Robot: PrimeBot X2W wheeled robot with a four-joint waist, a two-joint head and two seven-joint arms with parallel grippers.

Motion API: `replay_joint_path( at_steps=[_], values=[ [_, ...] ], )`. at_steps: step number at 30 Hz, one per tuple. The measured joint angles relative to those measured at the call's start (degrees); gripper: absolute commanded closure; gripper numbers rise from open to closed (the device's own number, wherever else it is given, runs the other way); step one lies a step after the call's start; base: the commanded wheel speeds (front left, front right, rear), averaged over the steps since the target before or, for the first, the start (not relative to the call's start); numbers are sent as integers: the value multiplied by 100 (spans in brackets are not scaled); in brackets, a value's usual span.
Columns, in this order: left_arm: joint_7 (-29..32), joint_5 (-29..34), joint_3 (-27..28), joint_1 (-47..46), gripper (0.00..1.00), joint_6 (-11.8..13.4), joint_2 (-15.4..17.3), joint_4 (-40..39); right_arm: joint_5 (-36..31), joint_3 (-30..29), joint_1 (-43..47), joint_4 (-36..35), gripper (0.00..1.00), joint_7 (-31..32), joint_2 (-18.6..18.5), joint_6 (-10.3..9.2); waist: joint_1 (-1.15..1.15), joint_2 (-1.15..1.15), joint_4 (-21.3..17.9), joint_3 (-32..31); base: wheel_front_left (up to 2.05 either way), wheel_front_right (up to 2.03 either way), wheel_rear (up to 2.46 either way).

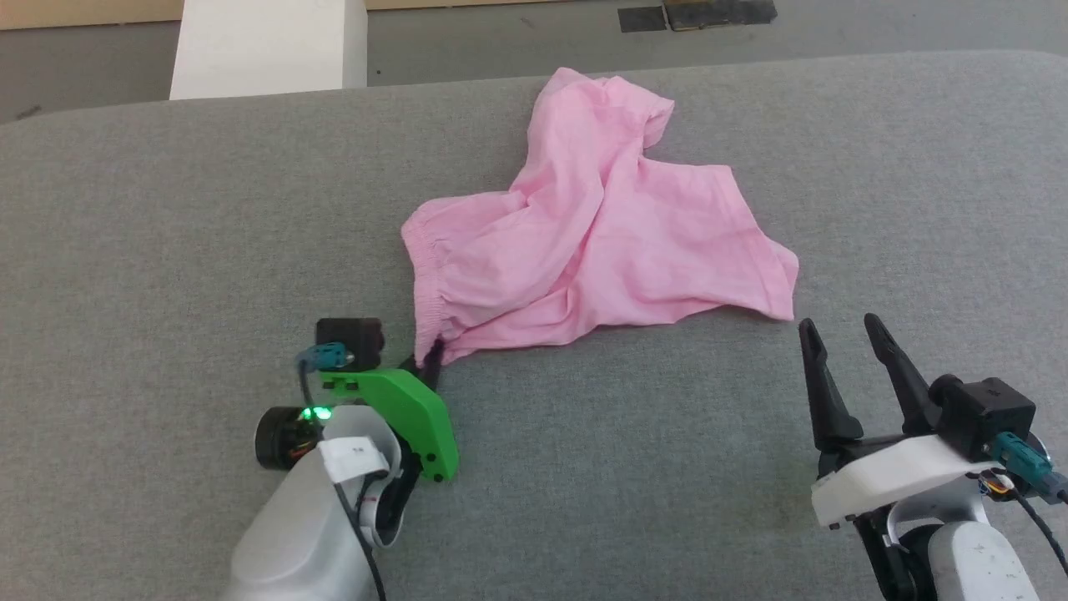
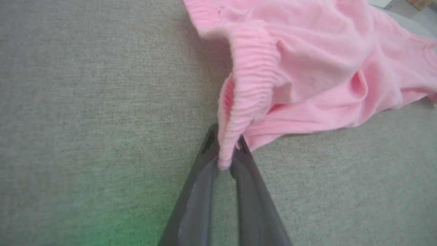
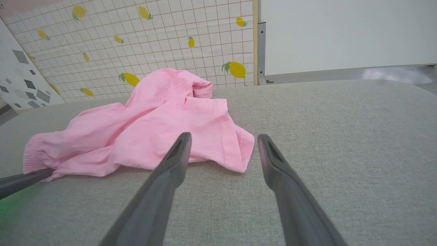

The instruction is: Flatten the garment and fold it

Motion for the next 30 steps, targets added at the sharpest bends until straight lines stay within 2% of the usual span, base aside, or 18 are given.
replay_joint_path(
  at_steps=[3,8,14,23,30],
  values=[
    [-183,-214,261,114,100,168,14,-102,-2,-23,0,-14,0,43,0,-1,0,0,61,-26,0,0,0],
    [-311,-342,622,487,100,389,291,-486,-74,-71,3,-86,0,151,1,-1,0,0,216,-70,0,0,0],
    [-230,-489,761,782,100,535,516,-1023,-326,164,-3,-80,0,500,0,-1,0,0,386,-78,0,0,0],
    [-134,-554,720,879,100,590,495,-1422,-365,914,-589,532,0,1491,-13,0,0,0,496,108,0,0,0],
    [-142,-565,690,878,100,603,468,-1473,-336,1056,-1074,1072,0,1961,-16,0,0,0,608,220,0,0,0]
  ],
)
